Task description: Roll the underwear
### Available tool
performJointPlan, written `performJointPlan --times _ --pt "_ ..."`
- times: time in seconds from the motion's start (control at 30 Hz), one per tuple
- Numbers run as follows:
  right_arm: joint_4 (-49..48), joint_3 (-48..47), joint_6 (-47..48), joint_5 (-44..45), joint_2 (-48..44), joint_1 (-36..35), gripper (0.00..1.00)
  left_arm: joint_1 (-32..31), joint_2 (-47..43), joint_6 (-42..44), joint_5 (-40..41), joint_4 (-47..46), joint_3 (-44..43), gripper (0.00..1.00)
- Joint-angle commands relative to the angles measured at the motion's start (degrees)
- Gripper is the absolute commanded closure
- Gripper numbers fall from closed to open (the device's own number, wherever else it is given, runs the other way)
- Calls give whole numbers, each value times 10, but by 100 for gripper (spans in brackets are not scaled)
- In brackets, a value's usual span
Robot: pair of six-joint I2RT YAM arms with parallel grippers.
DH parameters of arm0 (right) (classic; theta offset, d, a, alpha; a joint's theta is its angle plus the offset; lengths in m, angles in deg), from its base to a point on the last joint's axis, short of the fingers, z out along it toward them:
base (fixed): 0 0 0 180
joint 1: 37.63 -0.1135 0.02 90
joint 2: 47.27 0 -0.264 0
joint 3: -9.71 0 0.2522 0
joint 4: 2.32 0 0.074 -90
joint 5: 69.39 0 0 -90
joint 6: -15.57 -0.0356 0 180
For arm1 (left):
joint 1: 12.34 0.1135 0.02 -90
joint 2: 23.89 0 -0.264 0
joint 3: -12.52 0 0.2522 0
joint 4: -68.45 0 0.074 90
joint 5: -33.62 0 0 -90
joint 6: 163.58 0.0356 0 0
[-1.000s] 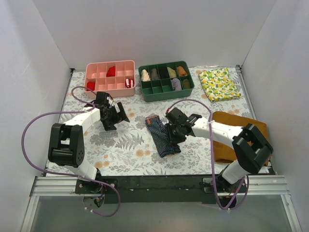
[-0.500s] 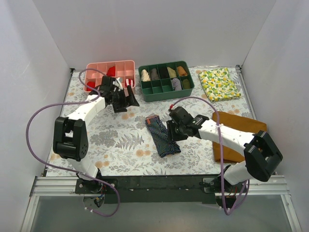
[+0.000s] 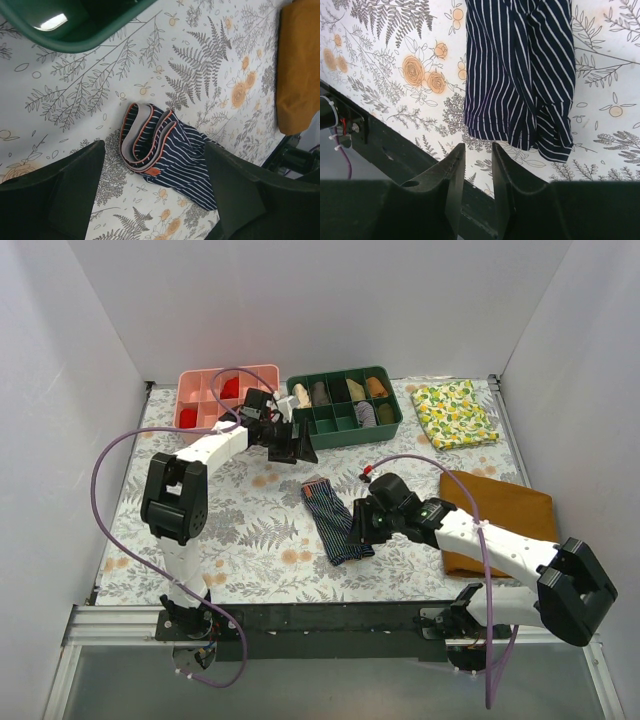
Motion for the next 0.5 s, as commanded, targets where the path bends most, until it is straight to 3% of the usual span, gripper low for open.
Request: performJointPlan --times 0.0,0.47 --pt "-51 13 -15 -34 -4 2 64 -10 -11 87 -32 5 -11 21" --pt "-58 17 -11 -54 21 2 60 -75 2 145 8 -9 24 27"
